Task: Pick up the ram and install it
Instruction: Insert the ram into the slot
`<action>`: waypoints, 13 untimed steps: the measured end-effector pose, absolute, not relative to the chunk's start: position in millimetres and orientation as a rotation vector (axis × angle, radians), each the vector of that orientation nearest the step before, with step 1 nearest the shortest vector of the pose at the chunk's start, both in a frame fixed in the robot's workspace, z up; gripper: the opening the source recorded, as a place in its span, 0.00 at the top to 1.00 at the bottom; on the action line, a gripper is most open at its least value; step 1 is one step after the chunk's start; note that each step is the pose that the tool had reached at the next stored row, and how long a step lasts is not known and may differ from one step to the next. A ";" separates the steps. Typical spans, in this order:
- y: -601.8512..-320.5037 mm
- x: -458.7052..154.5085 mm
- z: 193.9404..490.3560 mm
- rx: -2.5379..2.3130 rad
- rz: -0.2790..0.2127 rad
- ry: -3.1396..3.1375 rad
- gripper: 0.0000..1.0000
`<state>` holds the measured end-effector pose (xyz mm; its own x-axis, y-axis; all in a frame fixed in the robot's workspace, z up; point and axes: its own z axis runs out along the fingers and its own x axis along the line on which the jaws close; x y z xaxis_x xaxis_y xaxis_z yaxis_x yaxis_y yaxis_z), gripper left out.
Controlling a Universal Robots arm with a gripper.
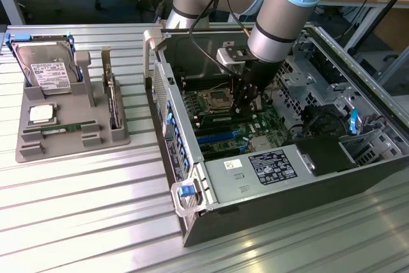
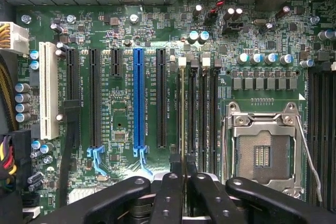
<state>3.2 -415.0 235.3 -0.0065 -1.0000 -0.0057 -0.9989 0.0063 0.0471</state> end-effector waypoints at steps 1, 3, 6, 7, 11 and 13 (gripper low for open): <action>-415.0 3.2 235.0 2.193 -0.058 -2.208 0.88; -415.0 3.2 234.5 2.182 -0.059 -2.220 0.88; -415.0 3.2 232.5 2.181 -0.059 -2.220 0.88; -415.0 3.2 231.8 2.181 -0.059 -2.220 0.88; -415.0 3.2 231.0 2.182 -0.059 -2.220 0.80; -414.9 1.6 234.0 2.182 -0.057 -2.220 0.80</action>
<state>1.6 -414.9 234.0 -0.0175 -0.9998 -0.0059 -0.9988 0.0173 0.0457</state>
